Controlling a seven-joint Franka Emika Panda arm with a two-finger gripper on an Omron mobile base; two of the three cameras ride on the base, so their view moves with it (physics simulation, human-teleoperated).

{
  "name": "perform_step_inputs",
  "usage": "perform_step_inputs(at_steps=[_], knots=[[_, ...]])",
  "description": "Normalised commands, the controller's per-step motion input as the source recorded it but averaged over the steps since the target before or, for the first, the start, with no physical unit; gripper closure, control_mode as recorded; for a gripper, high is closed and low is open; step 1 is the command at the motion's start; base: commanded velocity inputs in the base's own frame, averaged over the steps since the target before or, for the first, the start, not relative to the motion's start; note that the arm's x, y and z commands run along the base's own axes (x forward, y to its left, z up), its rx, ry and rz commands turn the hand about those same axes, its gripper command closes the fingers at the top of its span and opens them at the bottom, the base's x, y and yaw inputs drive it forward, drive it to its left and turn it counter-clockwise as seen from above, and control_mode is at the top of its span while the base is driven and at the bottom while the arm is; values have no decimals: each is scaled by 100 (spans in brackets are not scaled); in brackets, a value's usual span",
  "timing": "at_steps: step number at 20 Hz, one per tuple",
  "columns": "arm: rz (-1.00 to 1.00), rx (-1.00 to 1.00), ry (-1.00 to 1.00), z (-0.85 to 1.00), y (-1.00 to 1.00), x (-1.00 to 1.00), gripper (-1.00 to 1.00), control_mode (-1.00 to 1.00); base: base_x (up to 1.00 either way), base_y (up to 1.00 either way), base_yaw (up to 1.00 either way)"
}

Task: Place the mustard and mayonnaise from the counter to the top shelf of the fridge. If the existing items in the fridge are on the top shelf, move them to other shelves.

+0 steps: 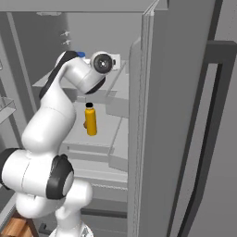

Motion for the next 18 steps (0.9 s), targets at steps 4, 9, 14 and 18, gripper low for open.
perform_step_inputs(at_steps=[4, 9, 14, 18], knots=[[-2, 0, -2, 0, 0, -44, -100, -100, 0, 0, 0], [-6, 0, -8, 6, 0, -59, -100, -100, 0, 0, 0], [-15, 0, -10, 19, 3, -49, -100, -100, 0, 0, 0], [-24, 0, -12, 31, 10, -64, -100, -100, 0, 0, 0]])
